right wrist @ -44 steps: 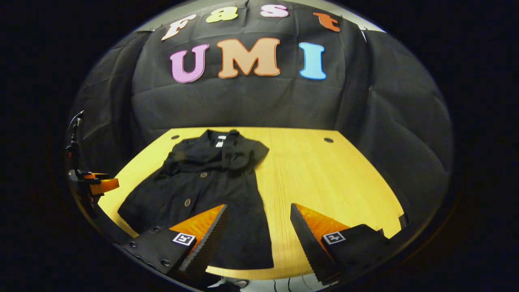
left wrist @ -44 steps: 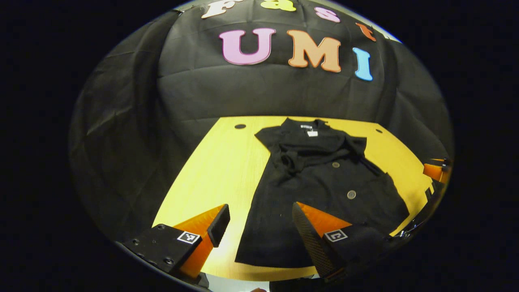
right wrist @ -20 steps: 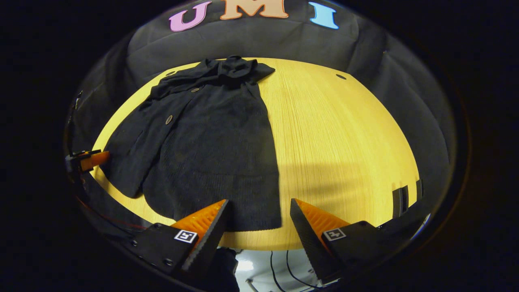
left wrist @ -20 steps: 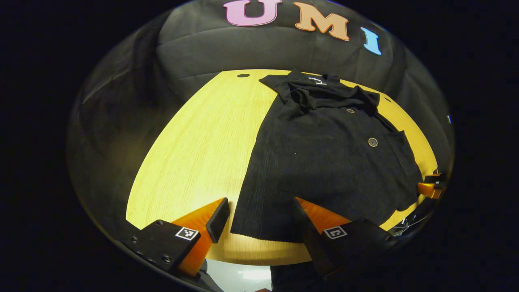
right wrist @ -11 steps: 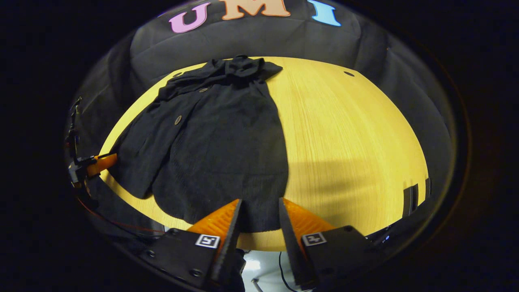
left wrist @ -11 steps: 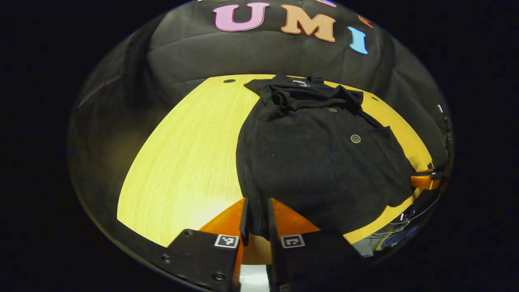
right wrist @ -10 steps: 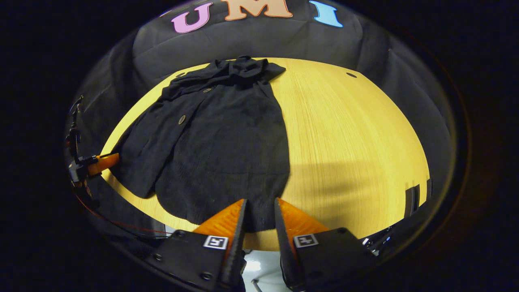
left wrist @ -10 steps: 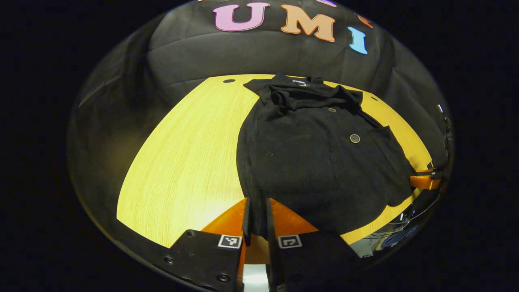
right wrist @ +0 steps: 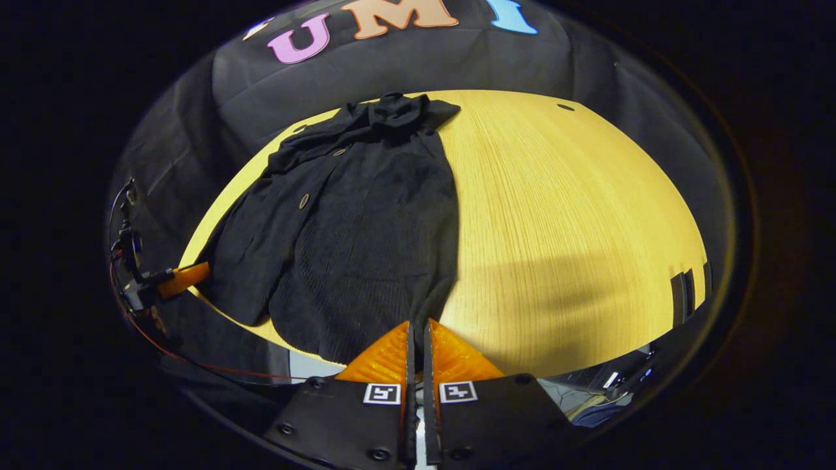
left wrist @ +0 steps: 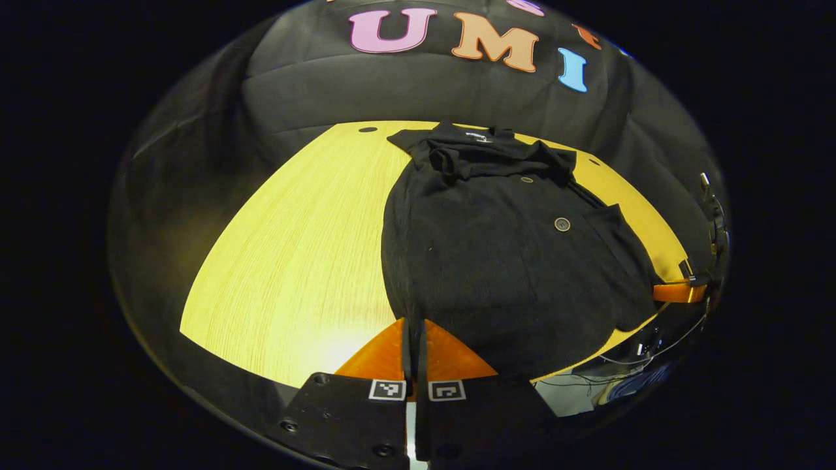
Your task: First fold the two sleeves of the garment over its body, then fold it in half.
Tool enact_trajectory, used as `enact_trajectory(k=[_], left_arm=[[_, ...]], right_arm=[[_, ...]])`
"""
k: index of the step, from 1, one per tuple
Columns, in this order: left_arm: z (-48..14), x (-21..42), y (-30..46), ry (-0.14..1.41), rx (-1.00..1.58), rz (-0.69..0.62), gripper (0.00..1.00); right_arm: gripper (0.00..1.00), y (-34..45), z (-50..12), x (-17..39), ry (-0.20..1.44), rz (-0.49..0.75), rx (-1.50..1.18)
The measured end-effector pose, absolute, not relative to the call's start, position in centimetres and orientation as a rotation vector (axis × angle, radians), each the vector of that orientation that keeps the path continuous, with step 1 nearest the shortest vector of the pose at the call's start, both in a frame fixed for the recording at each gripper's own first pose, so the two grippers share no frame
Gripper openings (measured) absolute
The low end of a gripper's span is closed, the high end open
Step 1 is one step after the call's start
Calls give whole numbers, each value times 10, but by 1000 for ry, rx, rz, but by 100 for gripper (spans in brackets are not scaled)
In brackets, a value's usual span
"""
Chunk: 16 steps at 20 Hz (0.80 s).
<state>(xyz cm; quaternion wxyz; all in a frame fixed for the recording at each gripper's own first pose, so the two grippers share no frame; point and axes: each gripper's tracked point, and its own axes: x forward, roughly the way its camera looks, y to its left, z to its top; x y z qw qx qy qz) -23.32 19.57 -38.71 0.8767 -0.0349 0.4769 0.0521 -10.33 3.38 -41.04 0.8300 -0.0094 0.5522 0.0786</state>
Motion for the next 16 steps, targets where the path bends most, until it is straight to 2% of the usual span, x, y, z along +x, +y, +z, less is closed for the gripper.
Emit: enact_trajectory(k=[4,16], left_arm=[[-385,-236,194,1017,-74,138,0],[-275,-176,182,760,-109,130,0]], right_arm=[[3,30,-403,-98,1071,155,-147],[3,38,-282,-35,725,197,-77]])
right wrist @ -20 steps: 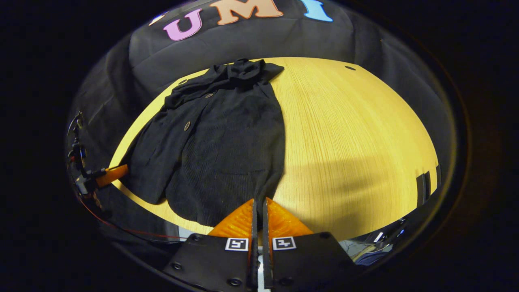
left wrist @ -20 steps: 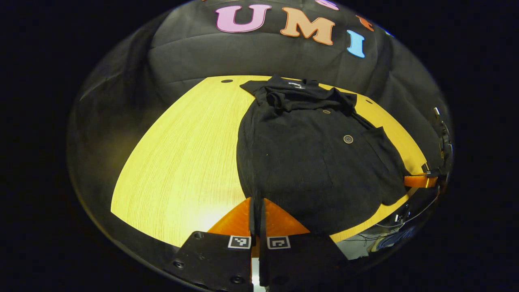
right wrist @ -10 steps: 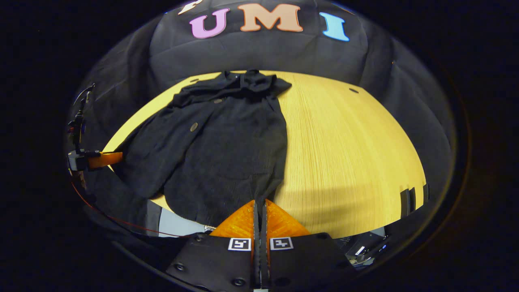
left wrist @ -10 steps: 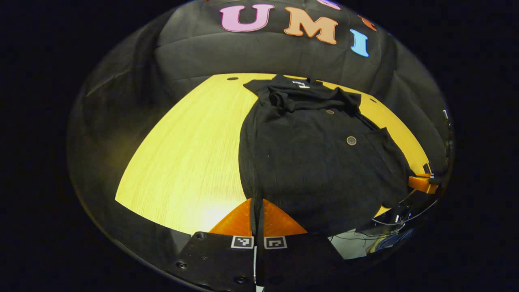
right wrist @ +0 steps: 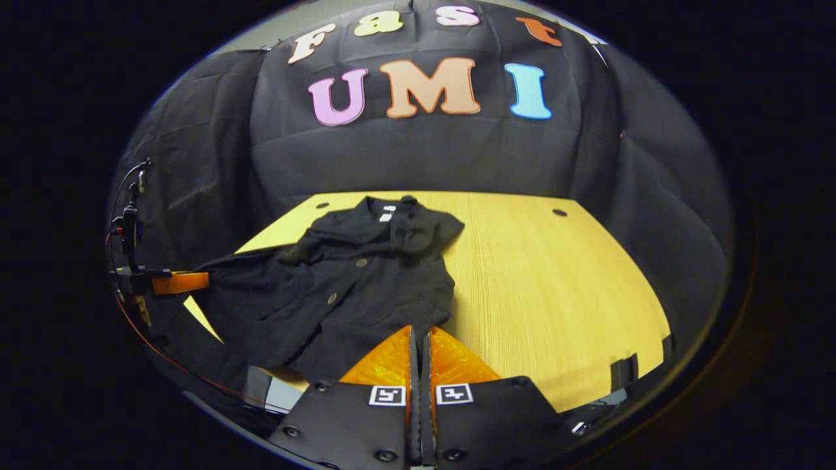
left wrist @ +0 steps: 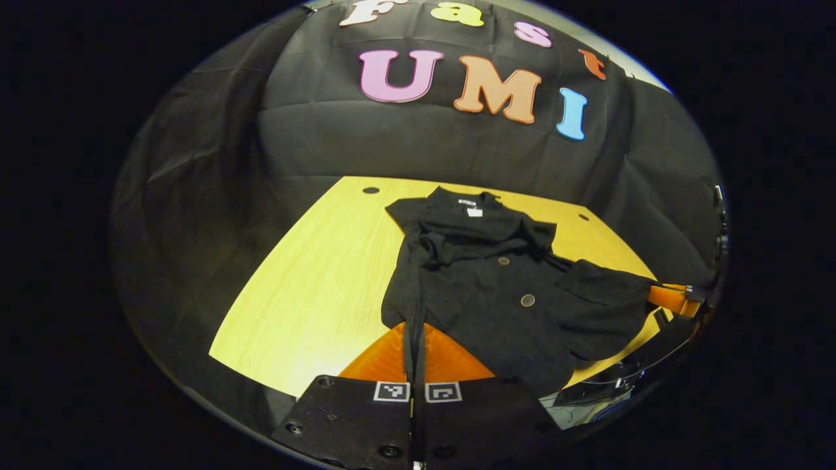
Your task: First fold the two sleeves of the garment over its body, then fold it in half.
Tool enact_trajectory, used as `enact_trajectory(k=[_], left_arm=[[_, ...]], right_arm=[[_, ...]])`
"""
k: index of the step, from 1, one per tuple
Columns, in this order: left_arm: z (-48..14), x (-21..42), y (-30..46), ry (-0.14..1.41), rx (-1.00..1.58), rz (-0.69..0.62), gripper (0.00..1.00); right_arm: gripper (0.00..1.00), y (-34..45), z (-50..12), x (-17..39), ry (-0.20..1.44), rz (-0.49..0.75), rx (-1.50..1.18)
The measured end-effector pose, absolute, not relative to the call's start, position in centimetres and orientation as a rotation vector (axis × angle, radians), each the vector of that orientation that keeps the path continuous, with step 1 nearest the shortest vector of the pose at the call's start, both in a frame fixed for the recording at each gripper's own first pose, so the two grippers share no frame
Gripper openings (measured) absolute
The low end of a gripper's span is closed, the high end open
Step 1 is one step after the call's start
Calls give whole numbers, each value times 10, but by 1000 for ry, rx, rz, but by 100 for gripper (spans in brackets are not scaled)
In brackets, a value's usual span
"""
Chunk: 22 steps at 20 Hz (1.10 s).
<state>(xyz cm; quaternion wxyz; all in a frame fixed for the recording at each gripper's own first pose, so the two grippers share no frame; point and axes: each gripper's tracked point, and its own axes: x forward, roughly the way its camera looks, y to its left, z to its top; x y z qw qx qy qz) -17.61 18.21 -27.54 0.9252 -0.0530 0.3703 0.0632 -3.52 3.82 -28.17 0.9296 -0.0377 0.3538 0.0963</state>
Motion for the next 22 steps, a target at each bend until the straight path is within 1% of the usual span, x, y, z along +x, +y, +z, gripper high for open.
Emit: enact_trajectory(k=[4,5,6,7,8,9,11,12,13,14,15,16,17,18,19,20,21,22], left_arm=[[-250,-140,193,704,-103,128,0],[-243,-130,196,681,-115,127,0],[-238,-119,198,665,-125,127,0],[-233,-109,201,651,-132,125,0],[-229,-101,205,643,-136,126,0],[-226,-92,209,635,-136,125,0],[-221,-74,216,622,-126,126,0],[-218,-66,219,614,-125,125,0],[-215,-55,221,605,-126,121,0],[-214,-45,225,595,-127,117,0],[-213,-35,227,590,-127,114,0],[-212,-25,231,584,-124,114,0],[-211,-15,234,575,-123,116,0],[-209,-6,239,566,-125,120,0],[-206,4,241,546,-134,114,0],[-207,12,242,540,-139,110,0],[-208,20,246,543,-139,108,0],[-209,26,249,544,-138,105,0]], right_arm=[[3,49,-250,-2,645,197,-57],[6,52,-242,8,628,198,-55],[6,54,-235,19,612,194,-56],[2,55,-229,31,592,191,-55],[6,58,-222,40,577,188,-49],[2,60,-215,49,560,185,-43],[2,59,-202,65,535,180,-36],[6,63,-201,72,530,178,-36],[0,65,-198,83,522,176,-39],[2,67,-194,95,512,172,-40],[2,69,-191,104,506,168,-41],[0,71,-189,112,501,165,-40],[2,73,-186,119,496,160,-39],[2,73,-184,127,492,156,-40],[6,69,-181,132,487,149,-42],[2,71,-177,144,482,141,-43],[6,72,-175,153,480,134,-40],[2,74,-173,163,475,127,-38]])
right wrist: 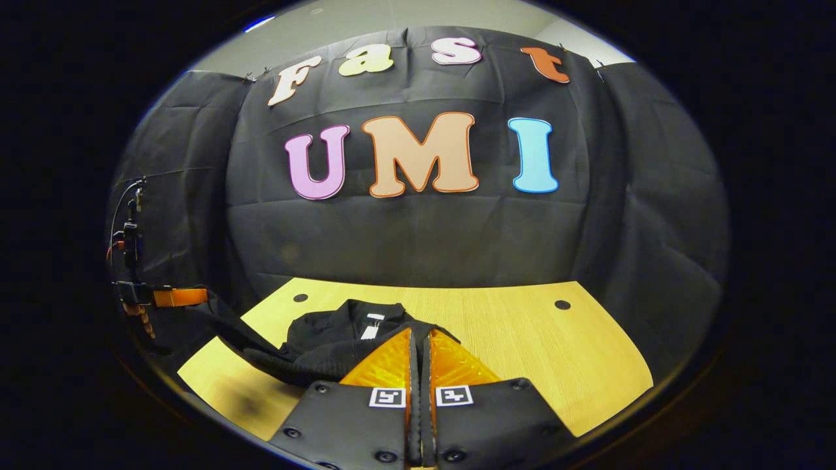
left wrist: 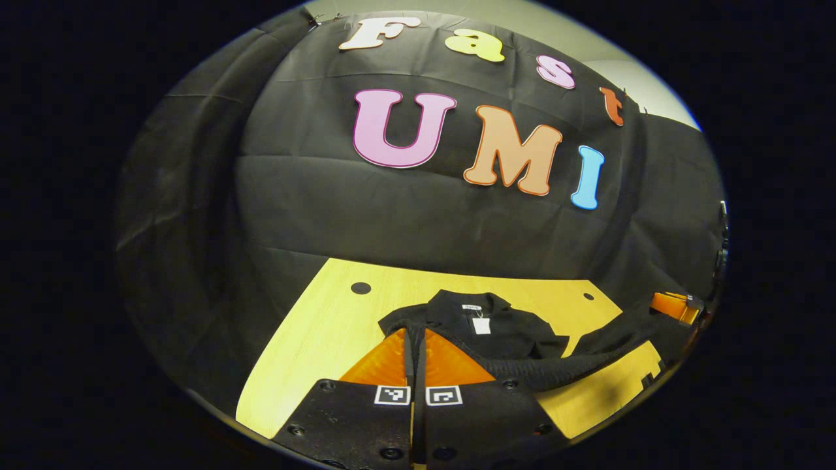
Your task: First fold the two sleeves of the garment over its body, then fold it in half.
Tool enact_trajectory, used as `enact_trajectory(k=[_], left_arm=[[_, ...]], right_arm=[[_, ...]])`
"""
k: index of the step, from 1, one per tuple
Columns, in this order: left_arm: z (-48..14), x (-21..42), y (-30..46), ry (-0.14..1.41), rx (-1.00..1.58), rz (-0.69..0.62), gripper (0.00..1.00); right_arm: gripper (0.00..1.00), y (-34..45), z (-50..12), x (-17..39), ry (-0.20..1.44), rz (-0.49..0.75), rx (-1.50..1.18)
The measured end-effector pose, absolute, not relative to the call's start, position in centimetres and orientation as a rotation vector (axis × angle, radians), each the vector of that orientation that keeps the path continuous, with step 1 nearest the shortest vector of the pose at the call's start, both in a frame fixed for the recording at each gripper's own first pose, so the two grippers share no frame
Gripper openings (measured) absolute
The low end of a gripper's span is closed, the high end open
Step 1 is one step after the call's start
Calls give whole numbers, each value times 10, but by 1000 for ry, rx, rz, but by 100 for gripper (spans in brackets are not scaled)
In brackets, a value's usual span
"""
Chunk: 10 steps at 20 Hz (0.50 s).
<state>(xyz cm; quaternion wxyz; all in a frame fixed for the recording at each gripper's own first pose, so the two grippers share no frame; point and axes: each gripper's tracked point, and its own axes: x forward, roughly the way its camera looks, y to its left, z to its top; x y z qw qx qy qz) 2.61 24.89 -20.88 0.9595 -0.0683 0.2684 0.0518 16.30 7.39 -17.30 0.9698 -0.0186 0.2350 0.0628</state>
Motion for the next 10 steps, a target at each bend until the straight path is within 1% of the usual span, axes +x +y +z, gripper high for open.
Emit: enact_trajectory(k=[1,3,4,5,10], left_arm=[[-210,36,252,545,-137,102,0],[-213,51,255,547,-129,87,0],[-213,60,256,543,-126,79,0],[-215,68,258,538,-122,73,0],[-230,108,266,542,-134,49,0]], right_arm=[[6,75,-173,172,475,119,-36],[0,75,-173,185,474,103,-33],[6,75,-174,192,474,94,-33],[2,76,-174,199,474,86,-35],[2,76,-185,231,494,44,-45]])
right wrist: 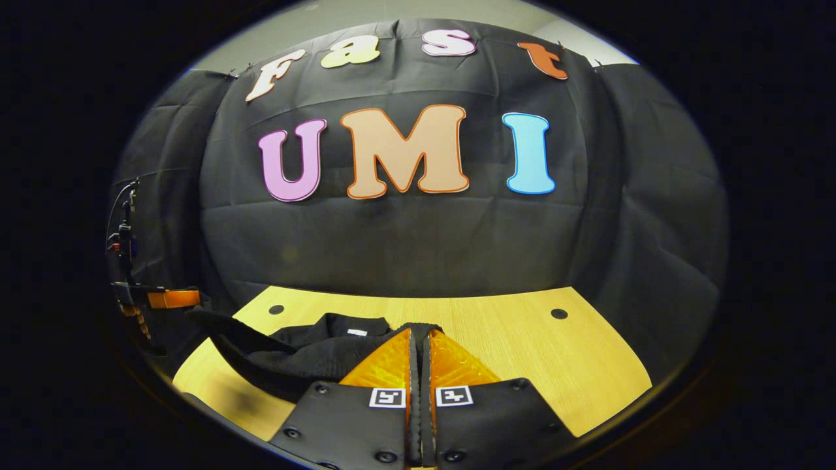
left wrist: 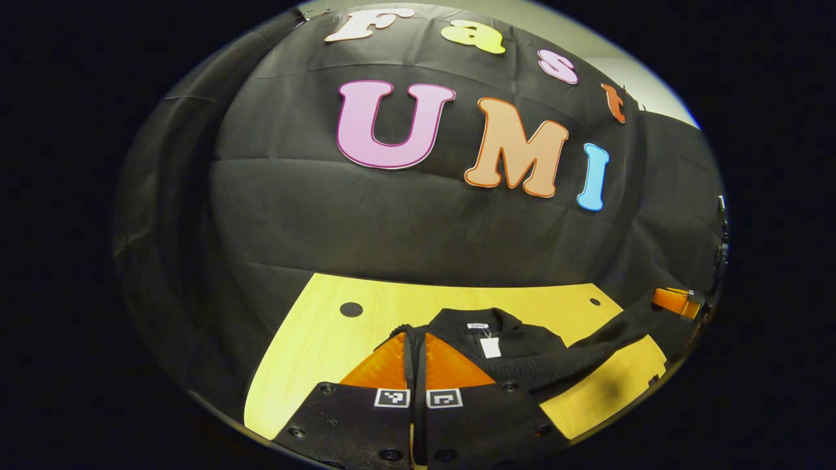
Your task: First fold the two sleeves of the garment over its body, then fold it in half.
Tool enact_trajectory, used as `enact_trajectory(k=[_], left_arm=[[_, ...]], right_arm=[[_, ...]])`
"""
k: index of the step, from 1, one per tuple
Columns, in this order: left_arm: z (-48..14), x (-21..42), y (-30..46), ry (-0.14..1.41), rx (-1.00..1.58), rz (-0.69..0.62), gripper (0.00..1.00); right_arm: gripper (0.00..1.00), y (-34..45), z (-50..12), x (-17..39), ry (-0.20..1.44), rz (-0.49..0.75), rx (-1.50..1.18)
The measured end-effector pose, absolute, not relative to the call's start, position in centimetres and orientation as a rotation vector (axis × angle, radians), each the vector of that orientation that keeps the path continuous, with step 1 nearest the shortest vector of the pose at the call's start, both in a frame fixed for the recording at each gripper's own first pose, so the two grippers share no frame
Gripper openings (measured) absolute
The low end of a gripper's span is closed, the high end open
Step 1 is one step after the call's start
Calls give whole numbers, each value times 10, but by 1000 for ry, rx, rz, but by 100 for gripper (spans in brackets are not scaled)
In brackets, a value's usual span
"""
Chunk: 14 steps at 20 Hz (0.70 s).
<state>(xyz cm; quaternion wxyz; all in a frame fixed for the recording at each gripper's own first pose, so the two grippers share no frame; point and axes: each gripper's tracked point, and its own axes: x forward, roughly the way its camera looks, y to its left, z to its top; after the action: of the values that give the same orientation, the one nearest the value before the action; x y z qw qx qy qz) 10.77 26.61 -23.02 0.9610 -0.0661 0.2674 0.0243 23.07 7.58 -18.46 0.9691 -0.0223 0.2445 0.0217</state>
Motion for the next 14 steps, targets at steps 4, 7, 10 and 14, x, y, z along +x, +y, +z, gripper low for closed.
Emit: enact_trajectory(k=[4,7,10,14], left_arm=[[-239,131,271,553,-115,31,0],[-244,148,282,543,-89,58,0],[-221,165,324,427,-1,213,43],[-188,170,317,322,35,172,94]], right_arm=[[3,80,-190,258,504,9,-45],[0,82,-192,278,493,-16,-36],[51,70,-190,297,476,-105,-42],[99,76,-163,292,373,-130,-87]])
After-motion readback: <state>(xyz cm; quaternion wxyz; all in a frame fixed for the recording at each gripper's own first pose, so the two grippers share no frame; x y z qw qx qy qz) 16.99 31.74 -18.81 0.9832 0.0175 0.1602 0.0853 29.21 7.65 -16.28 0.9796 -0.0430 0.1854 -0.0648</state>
